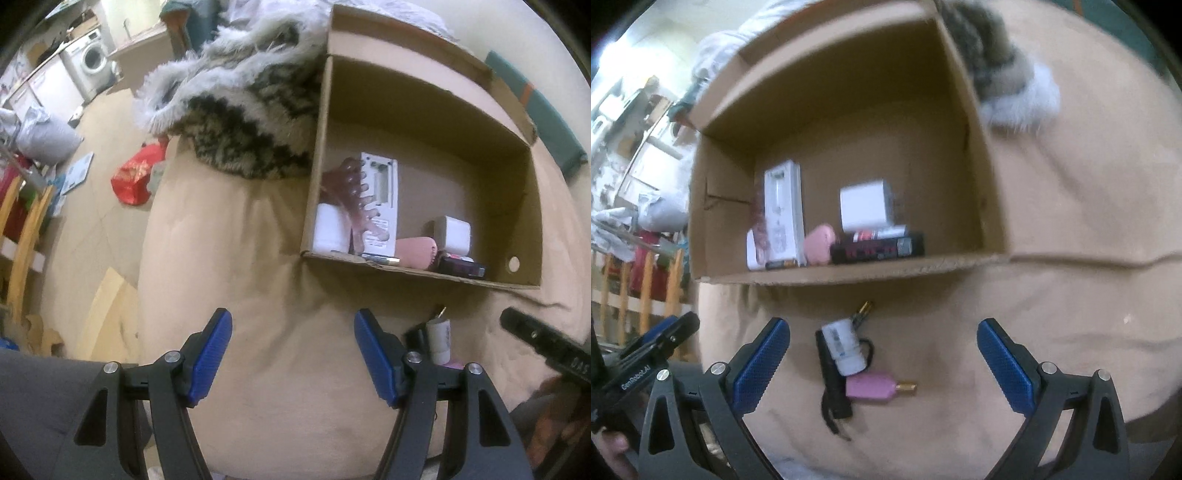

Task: Organize rigid objects
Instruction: 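Withdraw both open tools from the box, then grasp the white roll-on bottle with the right tool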

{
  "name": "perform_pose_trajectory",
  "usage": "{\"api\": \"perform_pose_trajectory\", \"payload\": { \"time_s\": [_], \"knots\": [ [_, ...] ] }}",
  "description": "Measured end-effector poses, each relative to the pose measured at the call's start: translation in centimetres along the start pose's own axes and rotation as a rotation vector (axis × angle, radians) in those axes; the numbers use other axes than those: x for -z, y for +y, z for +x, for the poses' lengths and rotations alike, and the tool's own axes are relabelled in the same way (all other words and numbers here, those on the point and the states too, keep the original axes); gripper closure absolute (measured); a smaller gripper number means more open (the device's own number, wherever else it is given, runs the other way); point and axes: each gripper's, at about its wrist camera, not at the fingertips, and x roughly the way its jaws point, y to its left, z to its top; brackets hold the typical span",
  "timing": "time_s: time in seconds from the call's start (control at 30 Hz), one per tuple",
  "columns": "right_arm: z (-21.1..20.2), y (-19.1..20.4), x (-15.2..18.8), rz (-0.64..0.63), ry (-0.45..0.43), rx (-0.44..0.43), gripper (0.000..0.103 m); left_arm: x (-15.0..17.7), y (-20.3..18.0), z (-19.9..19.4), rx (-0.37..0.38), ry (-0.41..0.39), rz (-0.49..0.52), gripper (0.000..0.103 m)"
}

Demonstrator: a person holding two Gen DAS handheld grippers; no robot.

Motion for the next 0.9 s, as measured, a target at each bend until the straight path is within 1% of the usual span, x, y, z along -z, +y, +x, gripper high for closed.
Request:
{"api": "perform_pose_trajectory", "payload": {
  "time_s": [0.07, 0.1, 0.13, 0.17, 0.2, 0.27, 0.33, 0.4, 0.43, 0.47, 0.53, 0.6, 0.7, 0.73, 0.83, 0.9],
  "knots": [
    [1.1, 0.2, 0.0, -0.003, 0.042, -0.019, 0.000, -0.1, -0.1, 0.4, -0.006, 0.013, -0.003, 0.037],
    [1.6, 0.5, 0.0, -0.014, 0.059, -0.032, 0.007, -0.1, -0.1, 0.5, -0.004, 0.020, -0.004, 0.037],
    [2.1, 0.8, 0.1, -0.023, 0.077, -0.048, 0.021, -0.1, -0.2, 0.7, 0.001, 0.027, -0.006, 0.037],
    [2.7, 1.2, 0.0, -0.030, 0.101, -0.064, 0.030, -0.1, -0.2, 0.8, 0.007, 0.033, -0.007, 0.037],
    [3.4, 1.5, 0.0, -0.036, 0.124, -0.076, 0.032, -0.2, -0.3, 0.9, 0.011, 0.038, -0.007, 0.037],
    [4.5, 2.3, 0.1, -0.058, 0.157, -0.071, 0.040, -0.2, -0.5, 1.0, 0.022, 0.047, -0.006, 0.037],
    [5.5, 3.2, 0.2, -0.096, 0.183, -0.040, 0.040, -0.2, -0.7, 1.1, 0.029, 0.053, -0.002, 0.037],
    [6.4, 4.0, 0.4, -0.127, 0.204, -0.016, 0.051, -0.2, -0.8, 1.3, 0.030, 0.060, 0.006, 0.037],
    [6.8, 4.2, 0.5, -0.142, 0.218, -0.007, 0.065, -0.2, -0.9, 1.4, 0.031, 0.064, 0.010, 0.037],
    [7.2, 4.4, 0.6, -0.155, 0.234, -0.001, 0.070, -0.1, -1.0, 1.6, 0.032, 0.071, 0.014, 0.037],
    [7.1, 4.4, 0.8, -0.168, 0.228, 0.007, 0.073, 0.1, -1.2, 1.8, 0.036, 0.083, 0.020, 0.037],
    [6.3, 4.2, 0.6, -0.166, 0.202, -0.006, 0.074, 0.3, -1.6, 2.2, 0.044, 0.098, 0.037, 0.037],
    [4.2, 3.0, 0.2, -0.122, 0.136, -0.037, 0.074, 0.7, -2.5, 2.9, 0.049, 0.117, 0.063, 0.037],
    [3.5, 2.5, 0.1, -0.100, 0.114, -0.045, 0.074, 0.9, -3.0, 3.3, 0.058, 0.135, 0.067, 0.037],
    [1.6, 0.7, 0.0, -0.038, 0.056, -0.062, 0.074, 1.6, -4.7, 4.2, 0.116, 0.184, 0.092, 0.037],
    [0.9, -0.2, -0.3, -0.010, 0.037, -0.068, 0.074, 2.2, -6.6, 5.1, 0.152, 0.228, 0.125, 0.037]
  ]
}}
